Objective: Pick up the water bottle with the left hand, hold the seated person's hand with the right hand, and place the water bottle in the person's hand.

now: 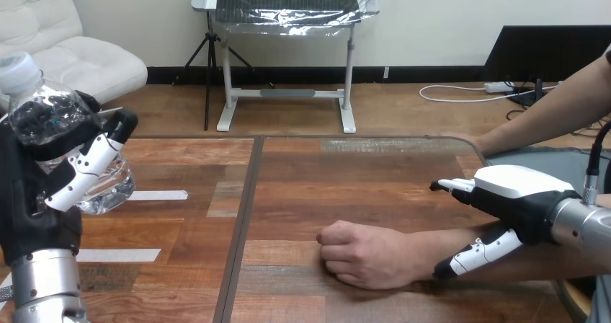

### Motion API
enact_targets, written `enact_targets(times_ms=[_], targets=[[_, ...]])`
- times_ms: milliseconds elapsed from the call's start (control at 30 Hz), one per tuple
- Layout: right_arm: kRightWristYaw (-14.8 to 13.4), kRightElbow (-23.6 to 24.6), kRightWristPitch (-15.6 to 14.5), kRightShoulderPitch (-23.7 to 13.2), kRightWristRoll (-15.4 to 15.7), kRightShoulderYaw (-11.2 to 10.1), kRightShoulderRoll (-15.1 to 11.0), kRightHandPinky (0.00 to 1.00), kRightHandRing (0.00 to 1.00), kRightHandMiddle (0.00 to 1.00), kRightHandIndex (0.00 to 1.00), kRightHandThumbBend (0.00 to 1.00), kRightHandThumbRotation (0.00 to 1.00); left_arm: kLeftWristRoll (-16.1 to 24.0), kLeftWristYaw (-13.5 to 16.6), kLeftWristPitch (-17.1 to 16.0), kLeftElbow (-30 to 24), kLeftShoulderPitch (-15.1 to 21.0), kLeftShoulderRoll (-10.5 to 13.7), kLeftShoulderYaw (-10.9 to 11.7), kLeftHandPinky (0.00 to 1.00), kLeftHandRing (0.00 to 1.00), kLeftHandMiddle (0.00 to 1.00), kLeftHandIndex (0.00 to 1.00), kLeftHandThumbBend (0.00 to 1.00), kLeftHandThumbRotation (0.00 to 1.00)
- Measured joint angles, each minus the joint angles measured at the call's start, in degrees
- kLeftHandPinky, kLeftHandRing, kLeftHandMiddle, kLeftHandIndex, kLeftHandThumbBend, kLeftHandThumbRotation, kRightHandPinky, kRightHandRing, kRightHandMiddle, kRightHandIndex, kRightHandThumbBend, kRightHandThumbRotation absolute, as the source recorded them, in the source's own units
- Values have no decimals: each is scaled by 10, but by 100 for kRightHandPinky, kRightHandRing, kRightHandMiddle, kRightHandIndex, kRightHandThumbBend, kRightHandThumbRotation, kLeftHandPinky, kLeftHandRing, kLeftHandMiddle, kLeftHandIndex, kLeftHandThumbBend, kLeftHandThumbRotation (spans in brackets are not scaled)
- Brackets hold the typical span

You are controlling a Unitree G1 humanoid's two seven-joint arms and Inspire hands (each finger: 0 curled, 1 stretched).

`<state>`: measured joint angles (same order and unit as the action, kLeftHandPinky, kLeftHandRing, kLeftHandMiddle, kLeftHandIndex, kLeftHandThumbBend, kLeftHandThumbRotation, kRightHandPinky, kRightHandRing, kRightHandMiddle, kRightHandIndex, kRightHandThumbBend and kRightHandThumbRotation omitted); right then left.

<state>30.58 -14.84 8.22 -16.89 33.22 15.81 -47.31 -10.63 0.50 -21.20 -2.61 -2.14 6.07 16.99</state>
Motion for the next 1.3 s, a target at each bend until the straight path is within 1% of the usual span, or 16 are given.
enact_targets(times_ms=[133,267,367,567,667,767,900,1267,1300], targets=[[1,10,-10,6,-3,-3,0,85,99,100,100,100,64,0,-1,0,0,0,1,0,21,26,32,39,49,0],[0,13,-8,11,-6,-5,0,92,99,100,100,100,65,-1,-2,0,0,0,1,0,20,26,32,39,49,0],[-1,16,-4,14,-7,-6,-1,90,97,100,100,100,63,-1,-1,0,0,0,1,0,20,26,32,39,49,0],[-3,25,-3,22,-9,-11,-1,91,97,100,99,100,62,0,2,0,0,0,1,-1,20,26,32,38,46,0],[-4,28,-4,25,-8,-11,-1,89,97,100,99,100,63,0,3,0,0,0,1,-1,20,26,31,38,47,0],[-5,34,-6,29,-8,-12,-1,84,97,100,99,100,62,2,6,0,0,0,1,-1,20,26,32,38,47,0],[-9,37,-8,32,-5,-12,-1,80,96,100,98,100,62,2,8,0,0,0,1,-1,21,26,32,38,47,0],[-13,47,-16,37,-2,-12,-1,75,96,100,98,100,61,2,8,0,0,0,1,-1,21,26,32,38,48,0],[-14,47,-16,38,-2,-12,-1,76,96,99,98,100,61,2,8,0,0,0,1,-1,21,26,32,38,48,0]])
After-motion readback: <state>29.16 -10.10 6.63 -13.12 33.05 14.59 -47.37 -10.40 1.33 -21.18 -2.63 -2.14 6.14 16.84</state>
